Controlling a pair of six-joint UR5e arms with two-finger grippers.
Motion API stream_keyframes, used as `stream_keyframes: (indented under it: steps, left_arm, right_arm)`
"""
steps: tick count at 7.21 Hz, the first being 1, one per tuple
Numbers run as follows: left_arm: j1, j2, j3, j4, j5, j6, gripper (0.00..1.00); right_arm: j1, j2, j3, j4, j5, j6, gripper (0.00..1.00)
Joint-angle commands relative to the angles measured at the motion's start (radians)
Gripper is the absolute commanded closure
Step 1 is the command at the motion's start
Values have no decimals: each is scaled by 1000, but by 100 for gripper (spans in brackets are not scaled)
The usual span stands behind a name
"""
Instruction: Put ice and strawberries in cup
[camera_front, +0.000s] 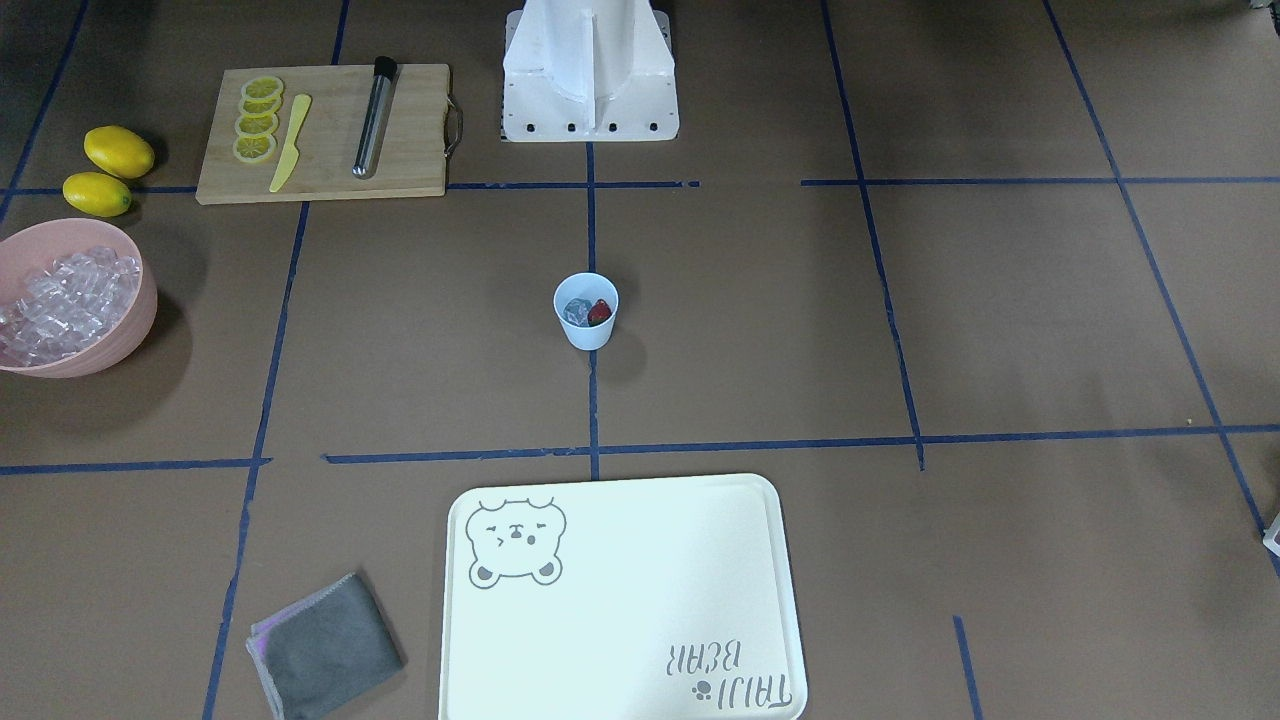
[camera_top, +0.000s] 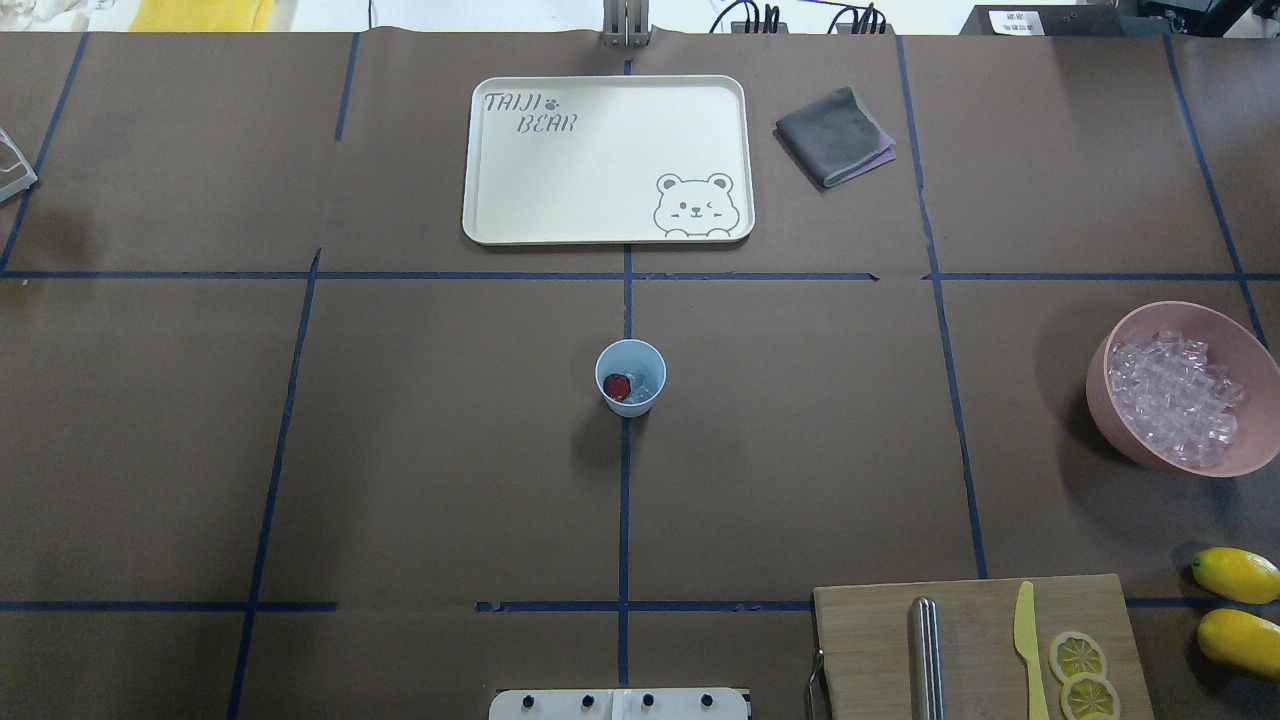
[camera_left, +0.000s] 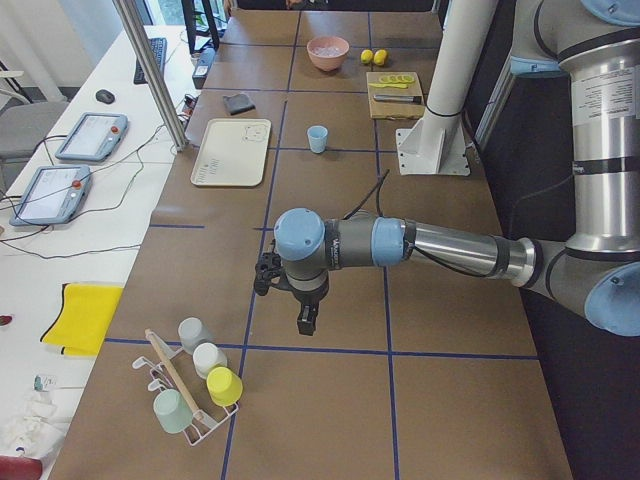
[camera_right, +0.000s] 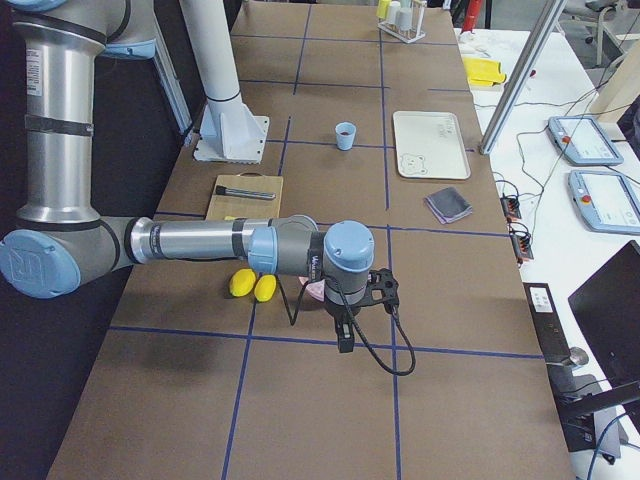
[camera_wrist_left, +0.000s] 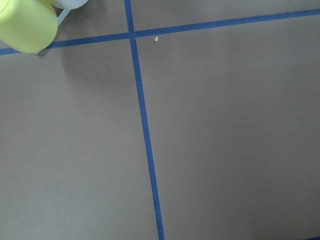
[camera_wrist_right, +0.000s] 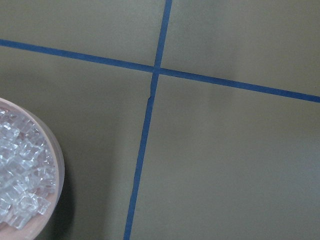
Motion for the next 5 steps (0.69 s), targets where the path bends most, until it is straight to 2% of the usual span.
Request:
stream_keyframes:
  steps: [1,2,4,5]
  left_arm:
    - [0,45,42,-92,2,0,0]
    - [0,33,106,-135,2,-2,0]
    - [-3,45,154,-299,0,0,0]
    - [-2,30,158,-301,-1,-5,0]
  right_arm:
    - [-7,10,4,5,-3,-6,0]
    - [-7,10,10,5,-3,-15,0]
    - [-14,0,23,2,6,-17,0]
    - [-14,-2,23,2,12,-29,0]
